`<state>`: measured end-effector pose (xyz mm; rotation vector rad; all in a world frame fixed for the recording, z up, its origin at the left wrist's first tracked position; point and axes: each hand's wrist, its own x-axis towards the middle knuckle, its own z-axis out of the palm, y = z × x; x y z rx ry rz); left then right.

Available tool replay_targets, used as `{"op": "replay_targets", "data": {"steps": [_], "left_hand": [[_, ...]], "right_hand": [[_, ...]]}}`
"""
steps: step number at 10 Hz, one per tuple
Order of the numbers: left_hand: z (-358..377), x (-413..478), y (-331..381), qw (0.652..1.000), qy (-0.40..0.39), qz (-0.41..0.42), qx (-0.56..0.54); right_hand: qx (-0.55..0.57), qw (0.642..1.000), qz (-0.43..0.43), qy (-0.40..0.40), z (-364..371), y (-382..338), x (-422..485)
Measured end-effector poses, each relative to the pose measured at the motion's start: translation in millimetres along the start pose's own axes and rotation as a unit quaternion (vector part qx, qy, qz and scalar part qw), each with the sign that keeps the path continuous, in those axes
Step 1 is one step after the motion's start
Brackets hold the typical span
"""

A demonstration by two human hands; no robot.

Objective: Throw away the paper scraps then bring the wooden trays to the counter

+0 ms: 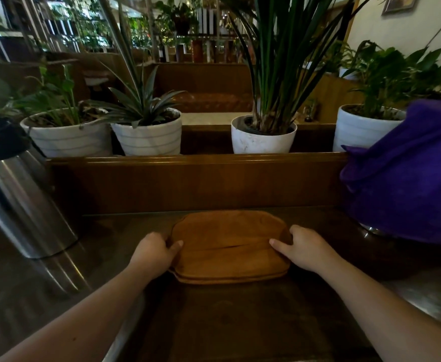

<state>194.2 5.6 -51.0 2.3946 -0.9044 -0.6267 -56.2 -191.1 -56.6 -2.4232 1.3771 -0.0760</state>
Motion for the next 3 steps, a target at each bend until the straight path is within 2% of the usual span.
{"op": "replay_targets", "data": {"steps": [1,2,3], "left_hand": [[-1,2,-2,1.0,-0.017,-0.009,0.008],[-6,0,0,0.997,-0.026,0.007,0.071],[-15,-4,7,0.981,0.045,0.081,0.171]], "right_hand": [[-0.019,1.0,0.0,-0.013,-4,-4,-4],[-0.101,0.995,-0.011,-0.023,-16,-11,-9],[-0.161,0.985,-0.056,0.025,-28,-19,-13]]}}
